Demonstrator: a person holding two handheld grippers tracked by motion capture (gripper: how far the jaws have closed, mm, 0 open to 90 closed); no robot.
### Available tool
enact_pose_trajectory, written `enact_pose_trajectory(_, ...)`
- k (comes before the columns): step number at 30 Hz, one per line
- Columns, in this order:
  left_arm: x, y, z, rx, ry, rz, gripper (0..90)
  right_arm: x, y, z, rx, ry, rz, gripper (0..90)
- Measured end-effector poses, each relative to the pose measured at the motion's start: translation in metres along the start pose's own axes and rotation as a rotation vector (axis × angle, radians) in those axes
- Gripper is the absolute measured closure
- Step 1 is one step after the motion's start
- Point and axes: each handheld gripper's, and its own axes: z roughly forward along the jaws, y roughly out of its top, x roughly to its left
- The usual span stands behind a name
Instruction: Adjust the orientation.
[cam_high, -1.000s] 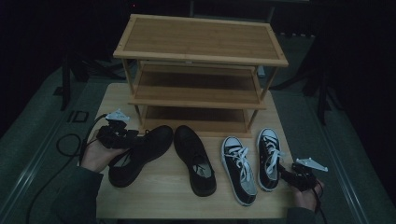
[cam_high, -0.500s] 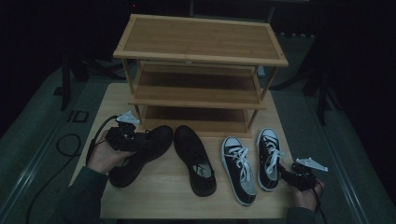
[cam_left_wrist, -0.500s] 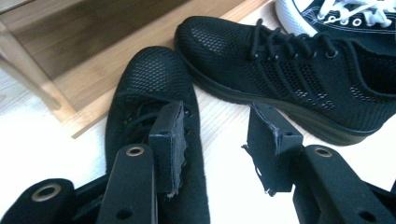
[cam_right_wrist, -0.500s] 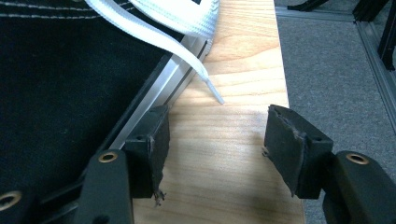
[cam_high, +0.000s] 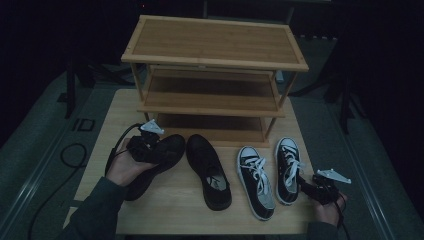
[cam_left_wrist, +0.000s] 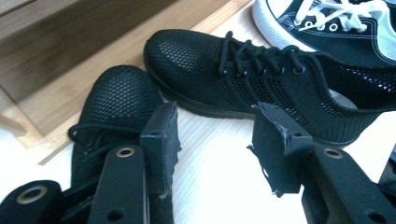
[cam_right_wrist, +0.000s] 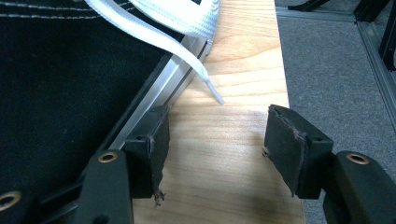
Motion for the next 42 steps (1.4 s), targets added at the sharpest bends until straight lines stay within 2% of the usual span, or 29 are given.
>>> enact_pose_trajectory(11, -0.016, 0.012, 0.014, 0.022, -0.008, 0.023, 46.3, 0.0, 0.0, 0.0, 0.0, 0.0, -0.002, 39.7)
enact_pose_trajectory(18, -0.026, 0.018, 0.024, 0.035, 0.001, 0.033, 39.2, 0.0, 0.0, 0.0, 0.0, 0.0, -0.002, 39.7)
enact_pose_trajectory(26, -0.037, 0.024, 0.035, 0.041, -0.019, 0.049, 31.1, 0.0, 0.0, 0.0, 0.0, 0.0, -0.002, 39.7)
enact_pose_trajectory(39, -0.06, 0.036, 0.065, 0.071, -0.05, 0.095, 31.0, 0.0, 0.0, 0.0, 0.0, 0.0, -0.001, 39.7)
enact_pose_trajectory(42, -0.066, 0.038, 0.073, 0.09, -0.04, 0.109, 31.1, 0.0, 0.0, 0.0, 0.0, 0.0, -0.001, 39.7)
